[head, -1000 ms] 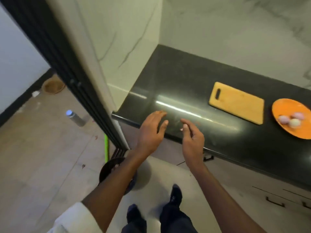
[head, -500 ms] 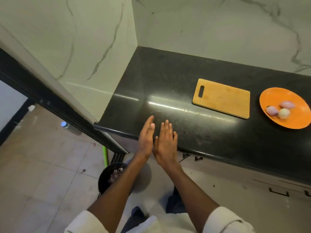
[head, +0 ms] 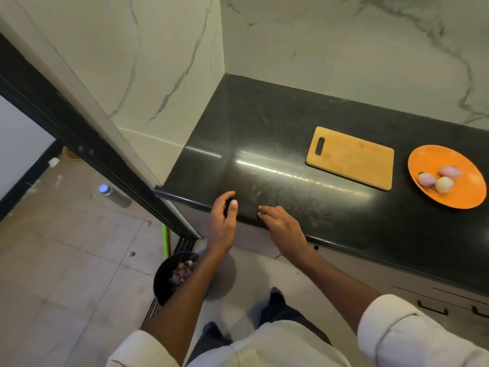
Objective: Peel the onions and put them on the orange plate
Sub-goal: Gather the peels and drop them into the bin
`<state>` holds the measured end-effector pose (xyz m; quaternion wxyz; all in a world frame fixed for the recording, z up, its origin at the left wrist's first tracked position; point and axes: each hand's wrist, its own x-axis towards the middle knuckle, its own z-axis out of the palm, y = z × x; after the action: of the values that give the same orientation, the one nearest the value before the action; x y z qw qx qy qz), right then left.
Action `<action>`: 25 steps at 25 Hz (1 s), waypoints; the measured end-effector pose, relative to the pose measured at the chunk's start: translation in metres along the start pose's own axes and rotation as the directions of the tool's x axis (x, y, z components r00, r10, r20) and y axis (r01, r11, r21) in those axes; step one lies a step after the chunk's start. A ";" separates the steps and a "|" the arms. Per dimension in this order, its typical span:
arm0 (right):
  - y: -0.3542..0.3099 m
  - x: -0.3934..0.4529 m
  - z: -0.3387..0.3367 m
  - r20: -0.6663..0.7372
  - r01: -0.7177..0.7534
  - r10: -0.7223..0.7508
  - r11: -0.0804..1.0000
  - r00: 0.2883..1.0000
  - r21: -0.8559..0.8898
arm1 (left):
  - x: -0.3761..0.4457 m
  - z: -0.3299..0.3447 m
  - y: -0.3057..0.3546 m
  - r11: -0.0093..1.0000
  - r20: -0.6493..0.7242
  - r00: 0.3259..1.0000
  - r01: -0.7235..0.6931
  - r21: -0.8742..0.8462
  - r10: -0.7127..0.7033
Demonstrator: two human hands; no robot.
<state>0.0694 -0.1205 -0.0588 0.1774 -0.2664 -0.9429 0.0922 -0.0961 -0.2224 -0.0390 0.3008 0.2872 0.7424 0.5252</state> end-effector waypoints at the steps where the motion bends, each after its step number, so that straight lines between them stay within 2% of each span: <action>1: -0.010 0.000 0.002 -0.011 -0.062 0.061 0.998 0.998 -0.018 | -0.003 -0.004 -0.002 1.000 -0.036 0.999 -0.007 -0.001 0.007; 5: -0.046 0.017 0.002 -0.002 -0.294 0.294 0.955 0.956 -0.044 | -0.022 -0.030 -0.013 1.000 -0.137 0.991 0.006 0.027 -0.002; 7: -0.067 0.033 0.001 0.062 -0.498 0.494 0.861 0.867 0.106 | -0.034 -0.048 -0.030 0.998 -0.157 0.986 0.057 0.028 -0.051; 9: -0.104 0.044 0.012 0.161 -0.663 0.651 0.677 0.742 0.318 | -0.047 -0.068 -0.051 0.993 -0.162 0.981 0.115 0.021 -0.110; 11: -0.150 0.045 0.040 0.307 -0.756 0.723 0.442 0.619 0.483 | -0.061 -0.091 -0.075 0.982 -0.156 0.971 0.187 0.018 -0.182; 13: -0.190 0.036 0.075 0.459 -0.811 0.718 0.254 0.523 0.527 | -0.075 -0.113 -0.094 0.963 -0.139 0.955 0.268 0.031 -0.262; 14: -0.203 0.031 0.091 0.505 -0.833 0.711 0.211 0.490 0.511 | -0.079 -0.122 -0.103 0.954 -0.144 0.946 0.298 0.044 -0.289; 17: -0.238 0.023 0.144 0.566 -0.874 0.677 0.266 0.469 0.406 | -0.090 -0.157 -0.151 0.911 -0.206 0.893 0.413 0.017 -0.401; 20: -0.258 0.022 0.194 0.583 -0.856 0.630 0.425 0.513 0.293 | -0.094 -0.185 -0.201 0.865 -0.240 0.839 0.501 -0.009 -0.488; 22: -0.260 0.021 0.220 0.612 -0.835 0.590 0.494 0.526 0.241 | -0.094 -0.197 -0.223 0.857 -0.248 0.831 0.516 0.005 -0.499; 25: -0.263 0.017 0.258 0.663 -0.852 0.568 0.475 0.489 0.221 | -0.084 -0.208 -0.254 0.839 -0.288 0.810 0.542 0.035 -0.511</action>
<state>-0.1669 -0.3531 -0.2201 -0.0674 -0.5545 -0.6772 0.4790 -0.2249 -0.4829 -0.2129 0.3146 0.0132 0.8555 0.4111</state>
